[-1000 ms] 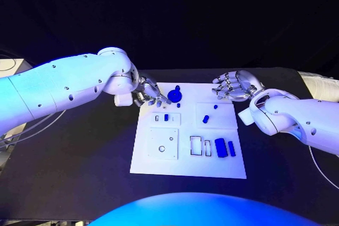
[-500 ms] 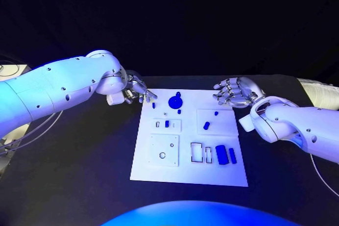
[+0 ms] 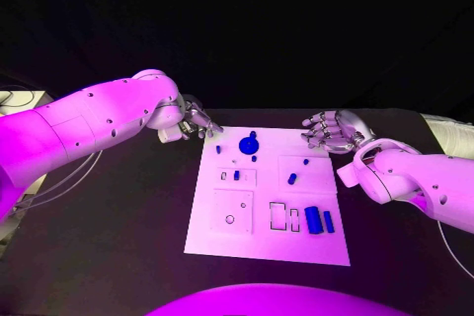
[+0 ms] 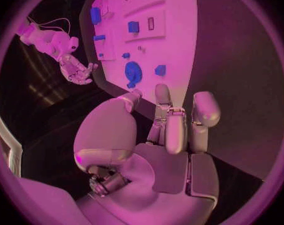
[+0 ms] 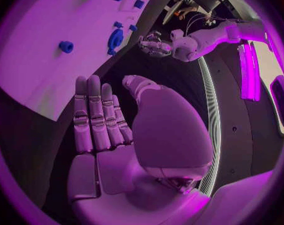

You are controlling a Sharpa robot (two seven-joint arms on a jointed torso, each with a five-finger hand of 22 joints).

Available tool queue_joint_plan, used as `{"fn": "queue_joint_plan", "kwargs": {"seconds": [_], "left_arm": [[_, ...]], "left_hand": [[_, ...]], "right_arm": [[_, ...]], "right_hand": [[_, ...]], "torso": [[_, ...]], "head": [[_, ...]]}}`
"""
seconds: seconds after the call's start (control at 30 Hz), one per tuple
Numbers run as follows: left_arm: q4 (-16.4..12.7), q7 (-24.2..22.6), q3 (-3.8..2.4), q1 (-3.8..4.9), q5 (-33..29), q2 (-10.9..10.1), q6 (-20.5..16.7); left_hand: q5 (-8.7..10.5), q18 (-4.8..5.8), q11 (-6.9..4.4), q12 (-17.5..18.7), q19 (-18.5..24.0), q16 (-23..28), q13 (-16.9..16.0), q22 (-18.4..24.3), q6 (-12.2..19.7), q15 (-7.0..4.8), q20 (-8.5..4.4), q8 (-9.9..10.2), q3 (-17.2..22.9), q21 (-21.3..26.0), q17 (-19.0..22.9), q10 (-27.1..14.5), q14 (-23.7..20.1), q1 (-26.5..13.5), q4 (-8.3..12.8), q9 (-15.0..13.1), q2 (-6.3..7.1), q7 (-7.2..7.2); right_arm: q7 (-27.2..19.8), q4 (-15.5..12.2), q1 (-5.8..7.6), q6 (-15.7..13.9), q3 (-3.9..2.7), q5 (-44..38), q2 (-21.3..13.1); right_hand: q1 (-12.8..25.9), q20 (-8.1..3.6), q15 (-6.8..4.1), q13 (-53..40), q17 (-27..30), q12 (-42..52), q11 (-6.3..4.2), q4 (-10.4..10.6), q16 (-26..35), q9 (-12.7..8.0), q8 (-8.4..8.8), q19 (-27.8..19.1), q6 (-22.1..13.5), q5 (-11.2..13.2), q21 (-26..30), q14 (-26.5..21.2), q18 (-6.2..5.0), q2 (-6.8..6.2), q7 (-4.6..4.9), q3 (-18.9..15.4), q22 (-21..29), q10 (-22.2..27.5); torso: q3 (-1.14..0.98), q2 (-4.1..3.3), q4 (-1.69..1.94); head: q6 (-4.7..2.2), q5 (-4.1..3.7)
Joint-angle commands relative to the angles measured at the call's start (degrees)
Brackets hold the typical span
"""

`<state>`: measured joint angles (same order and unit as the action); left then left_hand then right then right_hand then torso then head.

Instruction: Assemble the parts on the task board

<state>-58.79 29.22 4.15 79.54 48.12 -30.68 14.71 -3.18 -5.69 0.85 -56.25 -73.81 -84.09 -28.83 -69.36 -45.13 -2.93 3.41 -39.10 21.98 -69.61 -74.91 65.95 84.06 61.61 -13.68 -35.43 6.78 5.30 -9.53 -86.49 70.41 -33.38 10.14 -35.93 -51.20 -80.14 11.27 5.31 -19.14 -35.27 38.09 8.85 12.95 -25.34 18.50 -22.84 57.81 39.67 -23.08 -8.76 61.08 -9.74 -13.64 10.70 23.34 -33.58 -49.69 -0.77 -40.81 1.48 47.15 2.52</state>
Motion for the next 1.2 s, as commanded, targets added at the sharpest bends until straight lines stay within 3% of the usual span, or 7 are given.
{"fn": "queue_joint_plan", "kwargs": {"seconds": [0.03, 0.43, 0.7, 1.2], "left_arm": [[1.66, -0.79, 0.24, -0.04, 2.47, 1.02, 1.99], [5.64, -0.68, 0.94, -0.60, 1.76, 4.31, 6.45], [6.99, -0.57, 1.45, -0.84, 1.39, 5.22, 8.31], [7.55, -0.27, 2.01, -1.46, 0.72, 5.95, 10.48]], "left_hand": [[0.14, -0.21, 0.22, -0.15, -0.02, -0.16, 0.09, 0.05, 0.14, 0.51, 0.40, 0.29, 0.14, -0.22, -4.77, -0.10, 2.58, -0.14, -0.33, 0.09, 0.52, 0.11], [0.18, -0.22, 0.25, -0.25, 0.05, -0.37, 0.05, 0.05, 0.26, 0.59, 0.50, 0.40, -0.32, -0.18, -5.12, -0.32, 2.65, -0.33, -0.84, 0.30, 0.83, 0.10], [0.19, -0.19, 0.24, -0.47, -0.03, -0.62, -0.11, -0.14, 0.14, 0.60, 0.56, 0.37, -0.91, -0.35, -5.50, -0.32, 2.75, -0.53, -1.34, 0.45, 1.18, 0.08], [0.18, -0.15, 0.24, -0.87, -0.11, -1.30, -0.52, -0.33, -0.09, 0.62, 0.58, 0.34, -1.33, -0.51, -6.67, -0.04, 3.12, -0.55, -1.77, 0.59, 1.13, 0.08]], "right_arm": [[-0.96, 0.09, -0.03, -0.31, -0.02, 0.20, 0.11], [-0.79, 0.14, -0.04, -0.02, -0.02, 0.19, 0.49], [-0.77, 0.20, -0.04, 0.33, -0.02, 0.20, 0.61], [-0.52, 0.16, -0.04, 0.74, -0.02, 0.33, 0.68]], "right_hand": [[0.31, 0.11, -0.01, 0.06, -0.09, -0.07, -0.03, -0.10, 0.30, -0.09, -0.30, -0.41, -0.30, -0.33, 0.33, -0.47, -0.48, 0.05, 2.51, 0.23, 0.05, 0.35], [0.61, 0.27, 0.23, 0.83, -0.02, -0.54, 0.19, -0.44, 0.84, -0.19, -0.51, -0.75, -0.46, -0.30, 0.57, -1.08, -0.42, -0.03, 2.69, 0.69, 0.30, 0.78], [2.07, 0.91, 0.80, 4.57, 0.59, -3.71, 0.57, -1.28, 3.33, -0.62, -1.47, -2.01, 0.12, -0.27, 1.79, -2.53, -0.47, -0.23, 2.89, 2.37, 1.58, 0.60], [2.74, 1.13, 0.99, 6.40, 0.88, -5.26, 0.72, -1.80, 4.50, -1.04, -1.52, -2.23, 0.07, -0.23, 2.28, -2.71, -0.50, -0.37, 3.02, 2.97, 2.28, 0.11]], "torso": [[-0.03, 0.02, -0.10], [-0.04, 0.04, -0.06], [-0.05, 0.08, -0.01], [-0.06, 0.07, 0.00]], "head": [[-0.01, 0.10], [0.15, 0.05], [0.31, -0.01], [0.54, -0.14]]}}
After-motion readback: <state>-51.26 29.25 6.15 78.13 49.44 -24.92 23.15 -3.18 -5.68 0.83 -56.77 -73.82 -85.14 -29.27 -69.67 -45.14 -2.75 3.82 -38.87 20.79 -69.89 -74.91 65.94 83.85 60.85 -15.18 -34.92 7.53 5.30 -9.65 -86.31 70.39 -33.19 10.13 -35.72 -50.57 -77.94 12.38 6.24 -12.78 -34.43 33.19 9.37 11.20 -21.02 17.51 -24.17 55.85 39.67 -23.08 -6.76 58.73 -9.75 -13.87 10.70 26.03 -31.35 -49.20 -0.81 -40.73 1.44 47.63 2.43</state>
